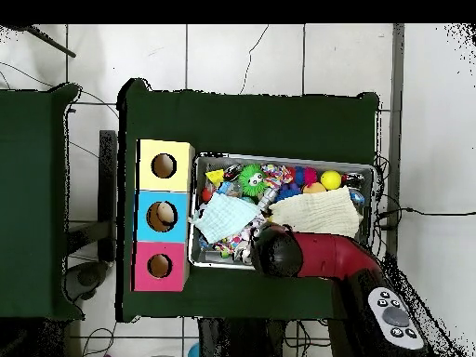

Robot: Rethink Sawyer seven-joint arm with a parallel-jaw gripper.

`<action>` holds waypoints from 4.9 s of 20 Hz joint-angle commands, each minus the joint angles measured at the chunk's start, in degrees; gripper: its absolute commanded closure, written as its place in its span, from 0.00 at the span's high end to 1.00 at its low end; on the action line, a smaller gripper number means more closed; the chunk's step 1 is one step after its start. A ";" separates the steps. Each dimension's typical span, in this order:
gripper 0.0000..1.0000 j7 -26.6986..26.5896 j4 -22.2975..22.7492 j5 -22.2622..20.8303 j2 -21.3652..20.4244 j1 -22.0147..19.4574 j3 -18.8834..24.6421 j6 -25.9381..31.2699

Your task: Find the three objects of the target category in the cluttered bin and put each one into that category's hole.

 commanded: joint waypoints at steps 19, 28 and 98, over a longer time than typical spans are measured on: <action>1.00 3.66 -0.01 -3.28 4.35 0.48 1.77 -6.55; 1.00 0.93 2.52 -1.77 1.21 -2.46 4.77 -3.52; 1.00 4.52 8.07 -5.60 -1.25 -0.70 2.14 -9.81</action>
